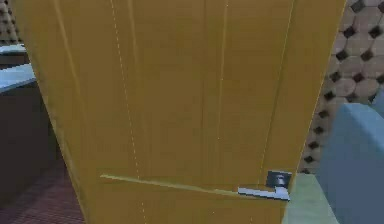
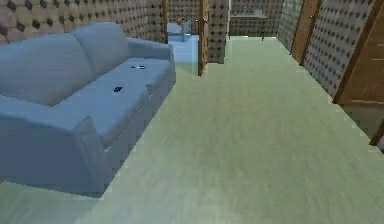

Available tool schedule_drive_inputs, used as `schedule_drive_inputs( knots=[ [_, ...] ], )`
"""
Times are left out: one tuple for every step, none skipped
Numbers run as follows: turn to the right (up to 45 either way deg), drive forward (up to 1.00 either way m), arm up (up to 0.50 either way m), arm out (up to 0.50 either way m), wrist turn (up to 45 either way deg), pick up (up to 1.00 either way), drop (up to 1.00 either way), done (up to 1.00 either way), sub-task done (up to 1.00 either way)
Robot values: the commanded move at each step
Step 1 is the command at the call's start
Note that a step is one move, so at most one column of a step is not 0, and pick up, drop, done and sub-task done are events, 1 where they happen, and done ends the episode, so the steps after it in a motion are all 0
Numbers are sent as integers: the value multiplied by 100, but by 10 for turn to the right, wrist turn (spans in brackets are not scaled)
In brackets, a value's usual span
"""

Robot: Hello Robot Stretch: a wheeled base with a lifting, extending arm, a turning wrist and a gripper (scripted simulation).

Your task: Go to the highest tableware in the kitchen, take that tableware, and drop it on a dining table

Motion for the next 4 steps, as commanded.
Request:
schedule_drive_inputs(
  knots=[
    [-450, 0, 0, 0, 0, 0, 0, 0, 0],
    [-150, 0, 0, 0, 0, 0, 0, 0, 0],
    [0, 60, 0, 0, 0, 0, 0, 0, 0],
    [-180, 0, 0, 0, 0, 0, 0, 0, 0]
  ],
)
